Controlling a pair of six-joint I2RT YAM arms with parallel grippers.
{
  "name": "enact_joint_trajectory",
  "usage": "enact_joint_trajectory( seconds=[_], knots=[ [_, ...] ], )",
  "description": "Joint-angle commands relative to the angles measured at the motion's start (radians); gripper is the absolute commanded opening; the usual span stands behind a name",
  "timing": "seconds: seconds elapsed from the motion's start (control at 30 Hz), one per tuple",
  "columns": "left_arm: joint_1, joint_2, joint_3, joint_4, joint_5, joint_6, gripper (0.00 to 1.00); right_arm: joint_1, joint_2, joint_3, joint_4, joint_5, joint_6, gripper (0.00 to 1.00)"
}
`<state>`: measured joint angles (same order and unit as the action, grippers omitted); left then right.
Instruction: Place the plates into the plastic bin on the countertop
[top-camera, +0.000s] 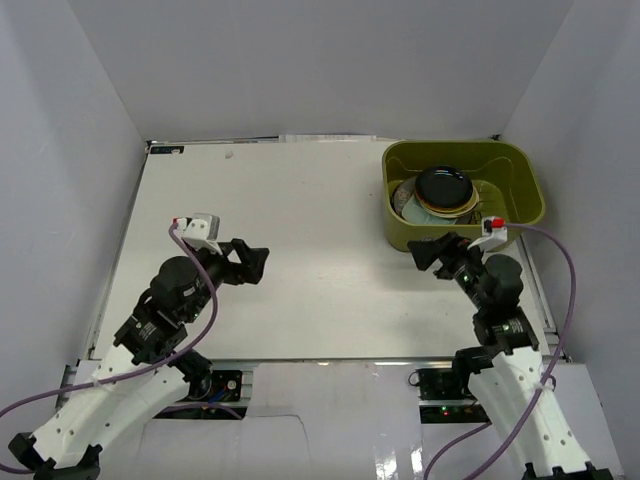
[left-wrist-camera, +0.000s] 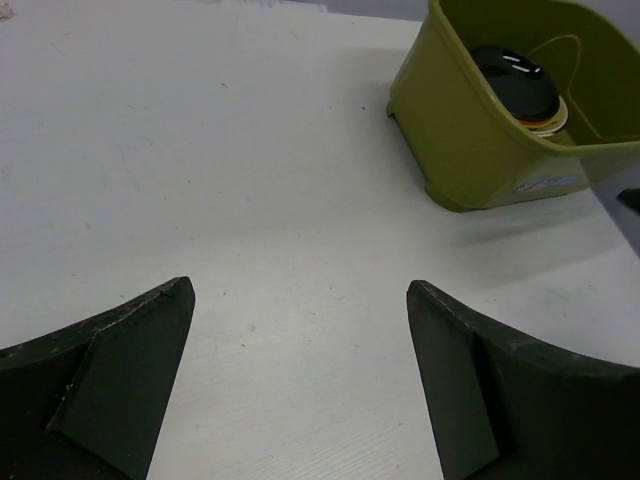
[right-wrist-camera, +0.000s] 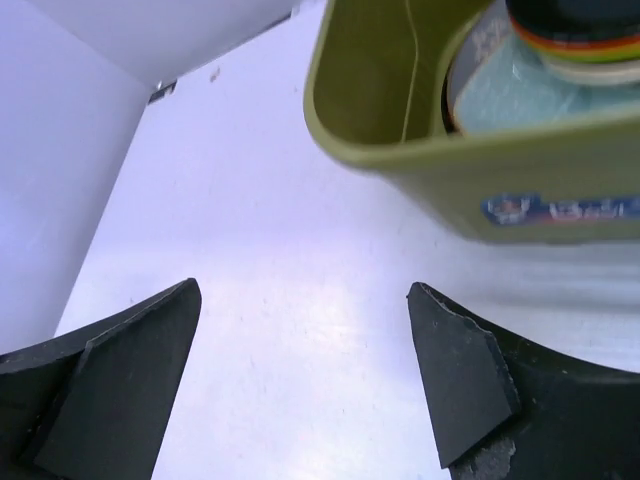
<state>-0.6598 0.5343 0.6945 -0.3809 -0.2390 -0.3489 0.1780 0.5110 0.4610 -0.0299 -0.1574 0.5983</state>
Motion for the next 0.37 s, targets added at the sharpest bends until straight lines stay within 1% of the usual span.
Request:
enact_joint_trajectory(
  seconds=[0.0, 0.03, 0.13, 0.2, 0.27, 0.3, 0.33],
  knots=[
    [0.006, -0.06, 0.007, -0.018, 0.02, -0.062, 0.98, 0.02, -0.168, -0.094, -0.063, -0.045, 0.011, 0.9],
    [0.006, -0.085, 0.004, -0.032, 0.023, -0.082, 0.98, 0.02, -0.254, -0.114, -0.083, -0.042, 0.008, 0.9],
    [0.006, -0.12, -0.033, -0.094, 0.033, -0.159, 0.98, 0.02, -0.363, -0.189, -0.146, -0.051, 0.009, 0.9],
    [0.006, -0.134, -0.073, -0.105, 0.038, -0.195, 0.98, 0.02, -0.382, -0.202, -0.179, -0.054, 0.015, 0.9],
    [0.006, -0.143, -0.079, -0.107, 0.038, -0.214, 0.98, 0.02, -0.381, -0.167, -0.185, -0.059, 0.011, 0.9],
    [0.006, -0.142, -0.064, -0.101, 0.04, -0.216, 0.98, 0.02, -0.371, -0.139, -0.183, -0.054, 0.002, 0.9],
    [0.006, -0.137, -0.05, -0.089, 0.035, -0.202, 0.98, 0.018, -0.344, -0.066, -0.18, -0.047, -0.003, 0.9]
  ],
)
